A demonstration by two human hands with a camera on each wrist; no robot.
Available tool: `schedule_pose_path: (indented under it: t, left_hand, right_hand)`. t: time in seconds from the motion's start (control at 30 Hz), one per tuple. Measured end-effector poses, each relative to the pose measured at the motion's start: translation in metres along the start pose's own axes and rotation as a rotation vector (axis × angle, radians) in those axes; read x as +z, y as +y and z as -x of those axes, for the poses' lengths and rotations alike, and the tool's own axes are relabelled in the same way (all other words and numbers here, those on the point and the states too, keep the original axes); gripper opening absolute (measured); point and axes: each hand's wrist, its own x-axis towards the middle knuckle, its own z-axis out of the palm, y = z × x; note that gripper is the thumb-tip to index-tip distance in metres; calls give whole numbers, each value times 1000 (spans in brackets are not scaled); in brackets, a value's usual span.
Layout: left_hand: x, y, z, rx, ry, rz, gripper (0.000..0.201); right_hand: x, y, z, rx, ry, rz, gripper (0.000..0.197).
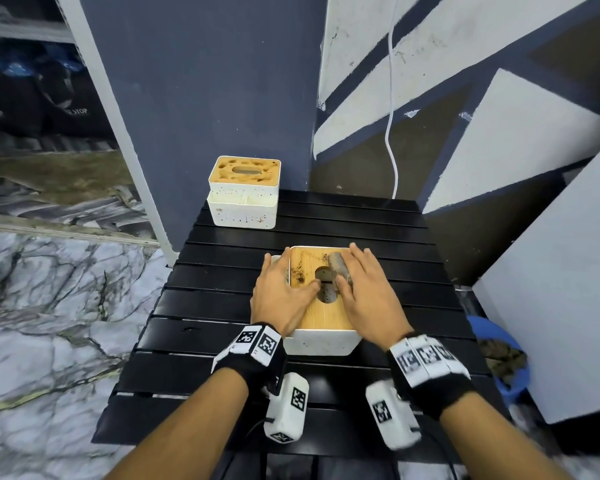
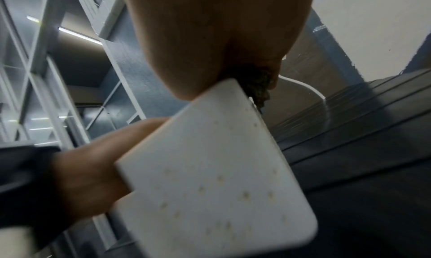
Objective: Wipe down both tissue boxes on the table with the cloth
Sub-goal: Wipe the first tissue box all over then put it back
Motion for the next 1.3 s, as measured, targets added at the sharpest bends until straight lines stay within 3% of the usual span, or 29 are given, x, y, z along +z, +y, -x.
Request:
schedule_pose_path:
  t: [0.17,0.27,0.4,0.5,0.83,1.13,1.3]
  left_hand:
    - [1,-2,0,7,3,21,62]
    - [0,-2,1,22,-2,15,59]
    - [0,-6,-2,5,-14,-13,77]
    - [1,-5,-3,-1,-7,-18,78]
    - [3,-6,-1,12,2,-5,74]
    - [-1,-3,0,-7,-10,-21,80]
    - [1,-1,-1,-16,-2,-21,80]
  right_hand:
    - [-8,-9,63,-42,-26,21,51]
    - [-5,-4,41,-37,-11,40,49]
    - [4,8,-31,24,-29,58,51]
    - [7,9,-56,41,-48,88,51]
    - [-3,-7,47,-16,-6,-17,50]
    - [3,0,-41,50,-14,21,51]
    - [2,-3,-18,37,8,-16,51]
